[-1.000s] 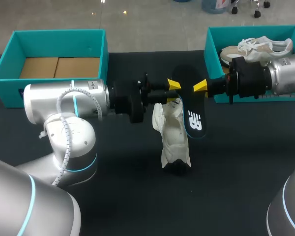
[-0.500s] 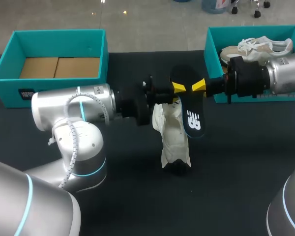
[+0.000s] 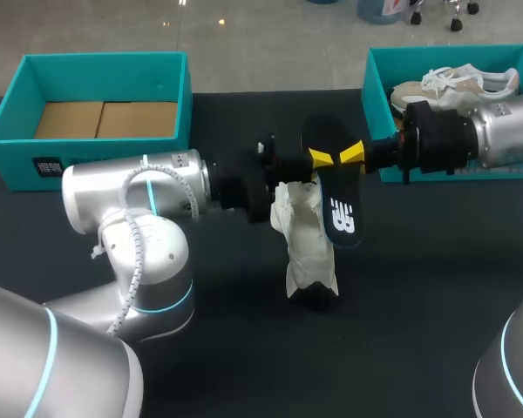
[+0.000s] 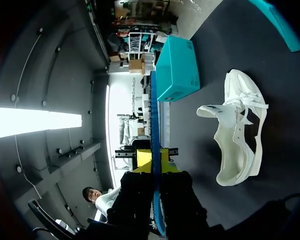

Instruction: Take the shoe out of the shoebox, open the shoe tongue, remove and reinsert the insole, then place the shoe into the shoebox

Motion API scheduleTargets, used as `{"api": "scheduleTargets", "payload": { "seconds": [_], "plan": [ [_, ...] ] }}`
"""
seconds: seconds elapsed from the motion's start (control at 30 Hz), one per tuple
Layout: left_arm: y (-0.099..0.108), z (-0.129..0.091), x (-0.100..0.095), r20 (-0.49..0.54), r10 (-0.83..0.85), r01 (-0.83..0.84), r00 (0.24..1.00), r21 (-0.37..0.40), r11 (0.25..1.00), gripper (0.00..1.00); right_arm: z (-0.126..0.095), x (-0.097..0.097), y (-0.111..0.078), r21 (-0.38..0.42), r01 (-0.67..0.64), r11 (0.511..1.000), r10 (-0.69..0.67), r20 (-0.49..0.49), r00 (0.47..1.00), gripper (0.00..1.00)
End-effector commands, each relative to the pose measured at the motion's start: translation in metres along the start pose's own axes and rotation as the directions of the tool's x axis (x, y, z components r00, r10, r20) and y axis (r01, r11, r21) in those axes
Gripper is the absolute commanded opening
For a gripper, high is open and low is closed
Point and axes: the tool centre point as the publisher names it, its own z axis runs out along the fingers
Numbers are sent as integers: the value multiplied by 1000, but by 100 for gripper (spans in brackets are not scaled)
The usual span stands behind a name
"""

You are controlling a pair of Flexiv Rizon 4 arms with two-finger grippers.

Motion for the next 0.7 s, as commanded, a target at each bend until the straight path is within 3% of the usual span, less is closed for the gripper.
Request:
{"api": "scheduleTargets", "payload": {
  "seconds": [0.03, 0.07, 0.1, 0.33, 0.7],
  "plan": [
    [-1, 5, 1, -3, -1, 1, 1000, 2, 1000, 0, 2, -2, 1, 2, 1, 1000, -1, 0, 1000, 47],
    [-1, 4, 1, -3, -2, 2, 1000, 4, 1000, 0, 0, -3, 1, -9, 6, 1000, -6, 5, 1000, 93],
    [-1, 3, 1, -7, -3, 3, 1000, 8, 1000, 0, -3, -4, 2, -23, 11, 1000, -11, 4, 1000, 100],
    [-1, -3, 4, -27, -30, 31, 999, 32, 999, 0, -29, -15, 4, -67, 23, 997, -21, 27, 999, 100],
    [-1, -7, 4, -33, -69, 70, 997, 28, 997, 0, -67, -35, 0, -103, 35, 994, -19, 159, 987, 100]
  ]
}}
